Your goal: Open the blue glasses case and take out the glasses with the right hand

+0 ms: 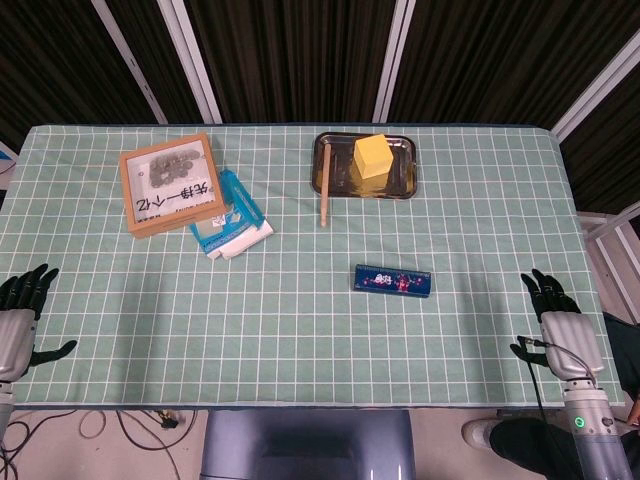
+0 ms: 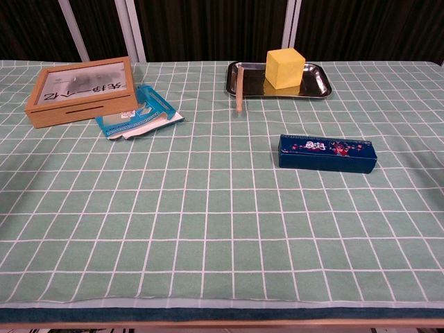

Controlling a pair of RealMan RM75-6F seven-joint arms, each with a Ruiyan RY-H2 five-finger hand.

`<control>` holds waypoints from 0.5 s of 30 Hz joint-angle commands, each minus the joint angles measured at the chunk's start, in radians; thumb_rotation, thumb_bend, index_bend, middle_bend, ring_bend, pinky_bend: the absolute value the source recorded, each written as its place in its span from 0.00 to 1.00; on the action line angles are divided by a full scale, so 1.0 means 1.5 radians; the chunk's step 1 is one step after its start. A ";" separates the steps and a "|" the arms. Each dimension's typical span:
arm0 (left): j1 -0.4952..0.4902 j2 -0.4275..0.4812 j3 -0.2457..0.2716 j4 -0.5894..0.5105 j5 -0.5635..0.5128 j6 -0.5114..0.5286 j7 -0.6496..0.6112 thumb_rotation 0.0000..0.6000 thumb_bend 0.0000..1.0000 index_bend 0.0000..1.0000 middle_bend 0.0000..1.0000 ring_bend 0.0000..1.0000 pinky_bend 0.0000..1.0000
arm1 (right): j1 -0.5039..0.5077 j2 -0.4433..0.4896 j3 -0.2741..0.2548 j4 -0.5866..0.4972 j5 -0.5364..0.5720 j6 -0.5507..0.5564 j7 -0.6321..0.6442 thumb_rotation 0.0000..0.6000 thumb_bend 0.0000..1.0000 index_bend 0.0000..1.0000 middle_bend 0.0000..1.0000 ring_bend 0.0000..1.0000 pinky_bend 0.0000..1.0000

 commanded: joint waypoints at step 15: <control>0.001 -0.006 0.000 0.006 0.007 0.007 0.008 1.00 0.03 0.00 0.00 0.00 0.00 | 0.003 0.029 0.038 -0.085 0.008 -0.044 -0.003 1.00 0.11 0.00 0.00 0.00 0.24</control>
